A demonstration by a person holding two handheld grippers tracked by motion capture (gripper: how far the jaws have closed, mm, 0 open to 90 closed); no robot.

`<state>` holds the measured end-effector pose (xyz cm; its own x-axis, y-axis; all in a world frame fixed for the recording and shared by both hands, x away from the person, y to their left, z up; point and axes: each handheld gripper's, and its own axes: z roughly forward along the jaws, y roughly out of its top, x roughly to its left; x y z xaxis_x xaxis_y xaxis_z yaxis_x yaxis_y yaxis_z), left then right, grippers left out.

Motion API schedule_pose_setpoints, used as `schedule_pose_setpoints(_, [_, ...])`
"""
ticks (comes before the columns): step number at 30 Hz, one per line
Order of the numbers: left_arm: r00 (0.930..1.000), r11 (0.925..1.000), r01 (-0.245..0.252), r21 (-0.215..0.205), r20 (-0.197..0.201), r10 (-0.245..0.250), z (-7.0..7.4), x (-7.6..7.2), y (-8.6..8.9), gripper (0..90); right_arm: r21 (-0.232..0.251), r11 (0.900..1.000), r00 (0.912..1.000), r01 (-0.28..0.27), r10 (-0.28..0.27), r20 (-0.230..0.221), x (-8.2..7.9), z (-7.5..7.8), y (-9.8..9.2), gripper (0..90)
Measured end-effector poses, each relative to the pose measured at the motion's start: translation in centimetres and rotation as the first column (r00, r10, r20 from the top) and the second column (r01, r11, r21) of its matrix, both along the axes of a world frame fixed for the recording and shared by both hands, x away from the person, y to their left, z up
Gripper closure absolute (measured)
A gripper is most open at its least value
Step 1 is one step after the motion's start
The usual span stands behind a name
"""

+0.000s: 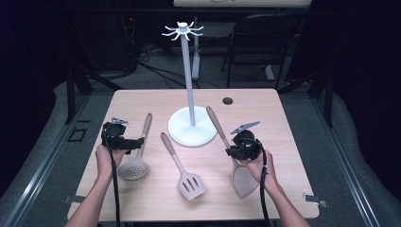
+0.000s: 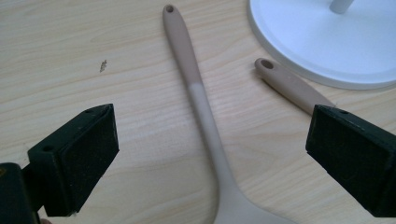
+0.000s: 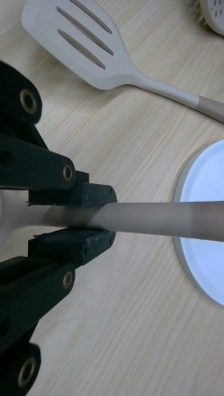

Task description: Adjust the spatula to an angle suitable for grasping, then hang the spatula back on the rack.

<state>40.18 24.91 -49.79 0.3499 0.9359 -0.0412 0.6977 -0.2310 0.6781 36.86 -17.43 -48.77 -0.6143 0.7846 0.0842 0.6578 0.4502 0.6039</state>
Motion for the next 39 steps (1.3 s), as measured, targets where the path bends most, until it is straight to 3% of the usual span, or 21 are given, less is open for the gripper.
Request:
schedule_pose_setpoints(4, [0.9992, 0.9991, 0.029, -0.031, 0.029, -0.028, 0.9, -0.6, -0.7, 2.7, 0.011, 1.0, 0.9998, -0.004, 0.004, 0.021, -0.1, 0.3, 0.0, 78.8])
schedule_pose_setpoints(6, [0.9977, 0.9958, 0.06, -0.069, 0.036, -0.057, 1.4, -0.9, -1.5, 3.0, 0.007, 1.0, 0.9994, -0.004, 0.004, 0.034, -0.2, 0.4, 0.1, 78.8])
schedule_pose_setpoints(11, [0.9938, 0.9891, 0.105, -0.103, 0.047, -0.101, 2.0, -1.2, -3.1, 3.3, 0.01, 1.0, 0.9978, -0.015, 0.014, 0.064, -0.6, 0.8, 0.3, 78.8])
schedule_pose_setpoints(13, [0.988, 0.9831, 0.148, -0.107, 0.061, -0.142, 2.3, -1.4, -4.5, 3.3, 0.016, 1.0, 0.9973, -0.02, 0.019, 0.071, -0.6, 1.1, 0.3, 78.8])
schedule_pose_setpoints(19, [0.9765, 0.9717, 0.209, -0.109, 0.075, -0.202, 2.7, -1.7, -6.6, 3.1, 0.021, 1.0, 0.9955, -0.023, 0.021, 0.093, -0.9, 1.5, 0.6, 78.8])
schedule_pose_setpoints(21, [0.9689, 0.9652, 0.241, -0.101, 0.081, -0.234, 3.0, -1.6, -7.7, 3.0, 0.021, 0.999, 0.9939, -0.03, 0.027, 0.107, -0.9, 1.7, 1.0, 78.8])
schedule_pose_setpoints(23, [0.9667, 0.9632, 0.249, -0.1, 0.085, -0.241, 3.1, -1.6, -8.0, 2.9, 0.025, 0.999, 0.9933, -0.031, 0.028, 0.112, -0.9, 1.7, 1.2, 78.8])
schedule_pose_setpoints(26, [0.9587, 0.9538, 0.278, -0.114, 0.096, -0.268, 3.4, -1.3, -9.0, 2.9, 0.022, 0.999, 0.9927, -0.037, 0.034, 0.115, -0.8, 1.8, 1.5, 78.8])
schedule_pose_setpoints(33, [0.9513, 0.9436, 0.302, -0.137, 0.109, -0.288, 3.7, -1.1, -10.1, 3.2, 0.021, 0.999, 0.9905, -0.043, 0.04, 0.131, -0.4, 2.3, 2.2, 78.8])
schedule_pose_setpoints(36, [0.9416, 0.9332, 0.328, -0.146, 0.13, -0.311, 4.0, -1.1, -10.8, 3.8, 0.019, 0.999, 0.9901, -0.048, 0.045, 0.133, -0.2, 2.4, 2.6, 78.8])
schedule_pose_setpoints(39, [0.9389, 0.9306, 0.335, -0.148, 0.136, -0.316, 4.2, -1.1, -11.5, 5.6, 0.019, 0.999, 0.9902, -0.047, 0.044, 0.133, 0.2, 2.4, 2.9, 78.8])
